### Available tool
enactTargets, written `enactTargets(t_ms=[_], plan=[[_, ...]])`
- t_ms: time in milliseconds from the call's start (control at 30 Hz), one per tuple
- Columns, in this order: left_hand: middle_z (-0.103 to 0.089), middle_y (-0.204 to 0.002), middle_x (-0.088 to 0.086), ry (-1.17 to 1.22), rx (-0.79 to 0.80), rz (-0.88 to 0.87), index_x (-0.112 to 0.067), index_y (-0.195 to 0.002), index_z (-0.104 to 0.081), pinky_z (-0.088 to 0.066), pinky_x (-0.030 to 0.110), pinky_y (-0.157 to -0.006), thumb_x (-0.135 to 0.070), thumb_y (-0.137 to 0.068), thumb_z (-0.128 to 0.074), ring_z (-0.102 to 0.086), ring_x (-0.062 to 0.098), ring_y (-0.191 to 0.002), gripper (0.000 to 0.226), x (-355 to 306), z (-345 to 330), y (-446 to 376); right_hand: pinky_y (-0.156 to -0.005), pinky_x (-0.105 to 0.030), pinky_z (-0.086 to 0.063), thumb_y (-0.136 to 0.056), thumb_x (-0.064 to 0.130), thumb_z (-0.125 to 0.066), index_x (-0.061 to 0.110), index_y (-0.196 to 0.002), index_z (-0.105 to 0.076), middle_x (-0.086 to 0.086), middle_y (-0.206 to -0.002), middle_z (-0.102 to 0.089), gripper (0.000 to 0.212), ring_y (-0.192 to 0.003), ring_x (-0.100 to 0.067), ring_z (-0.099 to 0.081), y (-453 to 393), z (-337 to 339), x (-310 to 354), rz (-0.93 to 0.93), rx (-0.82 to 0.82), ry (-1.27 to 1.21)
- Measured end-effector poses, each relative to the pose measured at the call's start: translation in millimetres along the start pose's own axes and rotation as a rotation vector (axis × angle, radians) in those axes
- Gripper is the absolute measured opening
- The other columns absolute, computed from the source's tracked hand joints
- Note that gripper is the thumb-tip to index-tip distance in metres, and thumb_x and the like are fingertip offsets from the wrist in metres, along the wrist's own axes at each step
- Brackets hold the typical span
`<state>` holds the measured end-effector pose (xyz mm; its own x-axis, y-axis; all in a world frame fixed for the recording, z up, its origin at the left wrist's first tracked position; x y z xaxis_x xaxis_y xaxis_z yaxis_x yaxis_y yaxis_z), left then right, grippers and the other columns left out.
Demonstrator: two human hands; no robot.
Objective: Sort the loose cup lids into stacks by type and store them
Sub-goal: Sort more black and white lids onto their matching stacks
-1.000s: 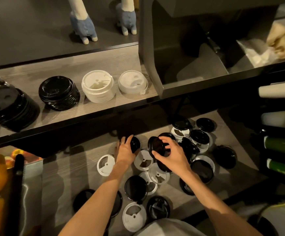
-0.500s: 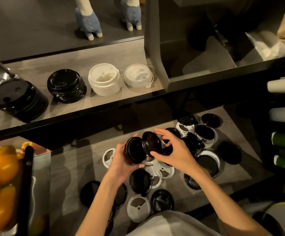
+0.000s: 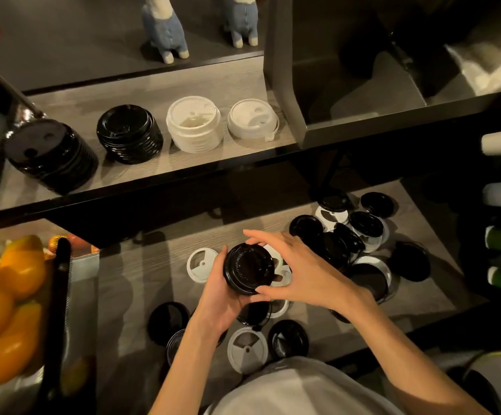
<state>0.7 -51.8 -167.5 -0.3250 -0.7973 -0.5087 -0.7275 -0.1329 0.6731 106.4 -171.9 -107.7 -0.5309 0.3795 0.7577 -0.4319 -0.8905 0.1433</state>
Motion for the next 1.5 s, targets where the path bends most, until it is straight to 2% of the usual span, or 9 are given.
enactTargets(t_ms=[167, 433, 600, 700, 833, 967, 1267, 1400, 1500], plan=[[-0.074, -0.119, 0.021, -0.022, -0.014, -0.034, -0.013, -0.128, -0.066, -0.056, 0.053, -0.090, -0.056, -0.106, -0.027, -0.075, 0.036, -0.100, 0.062, -6.6, -7.6, 8.9, -0.105, 0.005, -0.013, -0.085, 0.034, -0.084, 0.045, -0.159, -0.026, 0.030, -0.149, -0.039, 0.095, -0.140, 0.016, -0.026, 1.7, 1.7, 7.7, 0.001, 0.024, 0.041], [-0.064, -0.132, 0.029, 0.035, 0.075, 0.013, -0.011, -0.130, -0.068, -0.045, 0.068, -0.105, -0.060, -0.105, -0.030, -0.062, 0.047, -0.124, 0.067, -13.4, -9.1, 14.7, -0.100, 0.006, -0.027, -0.087, 0.018, -0.082, 0.049, -0.159, -0.023, 0.034, -0.152, -0.040, 0.099, -0.140, 0.016, -0.030, -3.0, 12.0, 13.3, 0.012, 0.120, 0.038], [-0.066, -0.130, 0.027, -0.011, 0.129, -0.076, -0.010, -0.130, -0.068, -0.043, 0.073, -0.103, -0.057, -0.105, -0.033, -0.064, 0.045, -0.122, 0.064, -25.9, -14.2, 27.1, -0.104, -0.006, -0.031, -0.084, 0.037, -0.084, 0.048, -0.155, -0.034, 0.030, -0.149, -0.042, 0.088, -0.141, 0.011, -0.032, -7.4, 15.5, 22.7, 0.044, 0.063, 0.063], [-0.069, -0.130, 0.019, -0.119, 0.131, -0.112, -0.013, -0.136, -0.063, -0.056, 0.062, -0.092, -0.054, -0.105, -0.038, -0.067, 0.037, -0.120, 0.056, -38.2, -17.4, 35.0, -0.111, -0.012, -0.026, -0.085, 0.041, -0.082, 0.046, -0.153, -0.040, 0.029, -0.149, -0.037, 0.080, -0.141, 0.009, -0.030, -13.0, 18.2, 33.5, 0.098, 0.070, 0.132], [-0.072, -0.126, 0.015, -0.228, 0.116, -0.184, -0.019, -0.130, -0.069, -0.063, 0.046, -0.084, -0.050, -0.104, -0.042, -0.071, 0.030, -0.115, 0.049, -70.2, -18.1, 48.5, -0.109, -0.020, -0.045, -0.084, 0.047, -0.082, 0.044, -0.152, -0.039, 0.029, -0.147, -0.039, 0.080, -0.136, 0.004, -0.042, -32.1, 28.6, 55.6, 0.151, 0.090, 0.113], [-0.071, -0.121, 0.024, -0.308, 0.108, -0.358, -0.002, -0.134, -0.060, -0.064, 0.042, -0.078, -0.019, -0.101, -0.057, -0.073, 0.032, -0.101, 0.038, -105.7, -11.4, 59.6, -0.098, -0.016, -0.048, -0.083, 0.054, -0.080, 0.041, -0.149, -0.042, 0.025, -0.141, -0.047, 0.078, -0.123, 0.007, -0.051, -57.0, 48.1, 81.8, 0.155, -0.016, 0.129], [-0.075, -0.112, 0.013, -0.606, -0.112, -0.756, -0.014, -0.132, -0.054, -0.056, 0.025, -0.057, -0.017, -0.097, -0.067, -0.078, 0.030, -0.085, 0.038, -224.9, -13.3, 116.0, -0.081, -0.022, -0.059, -0.090, 0.042, -0.077, 0.023, -0.112, -0.067, 0.011, -0.104, -0.074, 0.030, -0.091, 0.001, -0.070, -151.4, 111.2, 163.5, 0.161, -0.156, -0.029], [-0.069, -0.108, 0.004, -0.709, -0.459, -0.885, -0.014, -0.125, -0.053, -0.050, 0.014, -0.050, -0.024, -0.093, -0.075, -0.069, 0.005, -0.053, 0.041, -284.9, -11.2, 124.2, -0.081, -0.027, -0.059, -0.092, 0.044, -0.075, 0.027, -0.121, -0.066, 0.003, -0.092, -0.079, 0.034, -0.084, -0.007, -0.076, -196.5, 132.0, 191.7, 0.064, -0.065, 0.008], [-0.068, -0.101, -0.003, -0.930, -0.586, -0.894, -0.010, -0.122, -0.058, -0.048, 0.009, -0.050, -0.026, -0.094, -0.074, -0.067, -0.005, -0.054, 0.035, -321.1, -10.5, 117.0, -0.070, -0.021, -0.059, -0.094, 0.046, -0.073, 0.026, -0.119, -0.068, -0.001, -0.094, -0.080, 0.032, -0.081, -0.010, -0.077, -226.0, 137.2, 202.3, -0.029, -0.022, 0.040]])
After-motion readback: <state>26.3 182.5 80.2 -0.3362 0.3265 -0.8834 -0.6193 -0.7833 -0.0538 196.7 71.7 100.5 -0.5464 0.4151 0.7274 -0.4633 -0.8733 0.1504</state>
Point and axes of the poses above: each hand's wrist, its own y-axis away from the middle knuckle, its own z-axis out of the back of the hand, x = y × z, the point moved 4 cm from there along -y, towards the middle knuckle
